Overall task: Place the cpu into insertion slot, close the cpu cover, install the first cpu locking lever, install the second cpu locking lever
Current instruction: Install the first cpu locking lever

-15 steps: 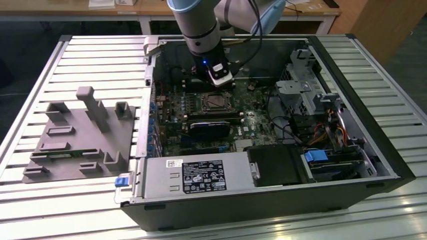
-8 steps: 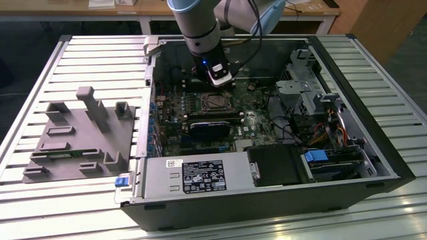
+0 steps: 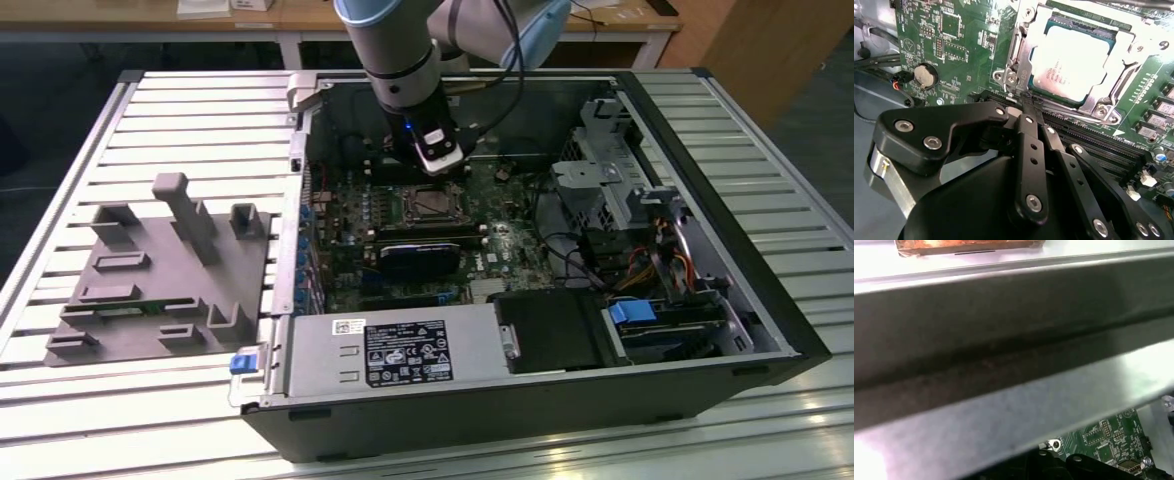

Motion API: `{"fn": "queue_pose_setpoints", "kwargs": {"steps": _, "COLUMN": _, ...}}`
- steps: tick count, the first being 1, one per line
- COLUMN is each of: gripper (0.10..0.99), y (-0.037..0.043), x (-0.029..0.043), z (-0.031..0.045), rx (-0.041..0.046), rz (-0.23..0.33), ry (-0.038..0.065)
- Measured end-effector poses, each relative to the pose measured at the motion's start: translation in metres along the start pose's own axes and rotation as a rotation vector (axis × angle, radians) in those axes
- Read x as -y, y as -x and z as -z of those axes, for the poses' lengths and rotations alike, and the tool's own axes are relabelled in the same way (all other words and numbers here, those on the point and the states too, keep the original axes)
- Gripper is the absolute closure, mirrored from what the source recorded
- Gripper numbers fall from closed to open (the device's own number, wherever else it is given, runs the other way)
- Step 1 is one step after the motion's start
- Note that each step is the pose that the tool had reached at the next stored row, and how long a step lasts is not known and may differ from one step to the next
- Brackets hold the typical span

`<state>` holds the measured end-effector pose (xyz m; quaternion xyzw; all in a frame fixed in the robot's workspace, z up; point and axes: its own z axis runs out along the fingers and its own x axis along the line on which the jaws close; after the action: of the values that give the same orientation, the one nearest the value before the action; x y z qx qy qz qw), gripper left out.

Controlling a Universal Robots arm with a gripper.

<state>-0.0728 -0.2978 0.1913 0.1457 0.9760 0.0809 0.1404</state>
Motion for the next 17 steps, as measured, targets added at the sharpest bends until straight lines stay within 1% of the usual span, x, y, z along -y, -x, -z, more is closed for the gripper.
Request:
{"fn": "queue_pose_setpoints", "kwargs": {"steps": 9, "gripper": 0.984, "y": 0.0001, "x": 0.0000, "z": 0.0004, "rx": 0.0000, "rz": 0.000, "ry": -0.001}}
{"fn": "queue_pose_setpoints", "kwargs": {"steps": 17, "gripper": 0.984, "y": 0.0018, "x": -0.0014, "z": 0.0068, "rx": 0.0002, "rz": -0.001, "ry": -0.001}}
